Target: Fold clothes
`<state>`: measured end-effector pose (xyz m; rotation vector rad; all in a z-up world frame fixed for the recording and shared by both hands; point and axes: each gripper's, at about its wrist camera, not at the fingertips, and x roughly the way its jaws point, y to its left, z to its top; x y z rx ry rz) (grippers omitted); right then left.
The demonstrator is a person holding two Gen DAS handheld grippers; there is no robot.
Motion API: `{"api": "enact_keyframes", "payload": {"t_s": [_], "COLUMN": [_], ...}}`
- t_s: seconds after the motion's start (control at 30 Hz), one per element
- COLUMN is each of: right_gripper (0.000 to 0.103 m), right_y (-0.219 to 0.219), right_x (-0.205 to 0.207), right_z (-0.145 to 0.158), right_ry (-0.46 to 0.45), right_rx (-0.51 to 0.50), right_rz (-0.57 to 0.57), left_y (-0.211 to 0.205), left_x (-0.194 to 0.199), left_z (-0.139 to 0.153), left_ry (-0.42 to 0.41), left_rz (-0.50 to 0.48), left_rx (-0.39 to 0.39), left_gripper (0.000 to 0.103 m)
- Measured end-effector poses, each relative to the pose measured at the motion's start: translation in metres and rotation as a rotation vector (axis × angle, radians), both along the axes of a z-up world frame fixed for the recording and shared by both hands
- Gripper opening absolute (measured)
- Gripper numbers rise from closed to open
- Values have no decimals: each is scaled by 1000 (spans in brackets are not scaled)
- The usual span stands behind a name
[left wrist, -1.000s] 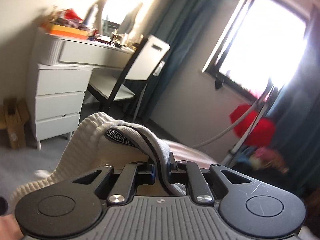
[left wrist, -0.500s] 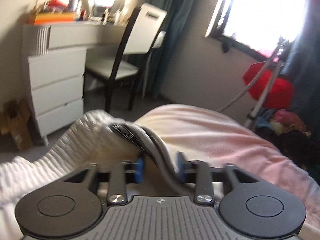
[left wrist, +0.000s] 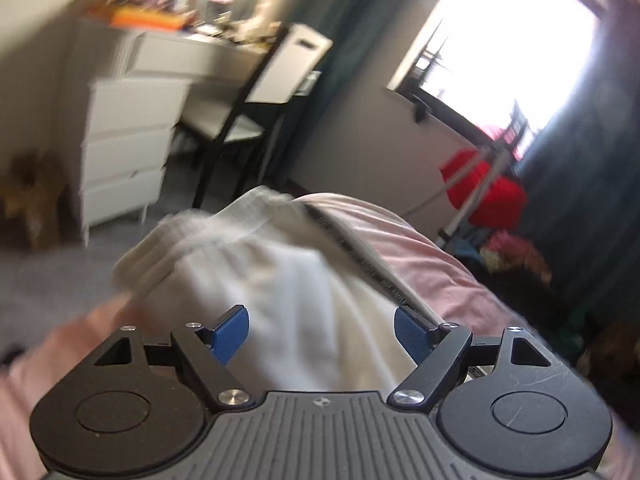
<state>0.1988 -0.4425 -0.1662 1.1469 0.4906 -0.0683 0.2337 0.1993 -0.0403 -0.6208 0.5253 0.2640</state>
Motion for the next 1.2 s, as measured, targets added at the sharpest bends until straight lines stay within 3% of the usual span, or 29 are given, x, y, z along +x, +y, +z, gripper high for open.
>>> {"api": "enact_keyframes", "payload": {"t_s": [0.1,0.23,0.37,0.47,0.57,0.63,0.67,0.7,0.73,0.77,0.83,0.87,1.1,1.2], "right_gripper": [75,75,75,73,72,72,72,70,59,42,29,25,19,19], "right_y": [13,22,20,9,-9,-32,-45,-59,-72,-85,-103,-106,-105,-106], "right_x": [-1,18,48,58,61,61,60,60,59,60,62,63,35,12], "right_z": [-13,-34,-50,-50,-42,-40,-43,-46,-50,-55,-58,-56,-23,-20], "right_ry": [23,41,26,18,2,-10,-9,-8,-5,5,12,4,-61,-44], "right_rx": [136,275,294,292,233,166,152,137,129,152,150,133,72,109], "right_rz": [62,98,92,-5,-125,-228,-275,-323,-366,-386,-380,-361,-314,-309], "left_y": [20,38,46,48,57,68,74,78,81,83,82,82,77,79], "left_x": [-16,-7,18,38,62,74,80,85,88,90,91,88,54,27], "left_z": [-19,-47,-69,-76,-72,-71,-70,-69,-67,-63,-52,-46,8,34], "left_ry": [44,83,32,-11,-30,-3,13,39,56,58,61,58,8,-7], "left_rz": [26,72,110,148,188,225,243,257,259,250,230,230,225,209], "left_rx": [-119,-216,-277,-288,-293,-327,-345,-356,-353,-336,-278,-264,-199,-166], "left_gripper": [82,82,81,79,71,54,52,41,33,29,14,13,10,10]}}
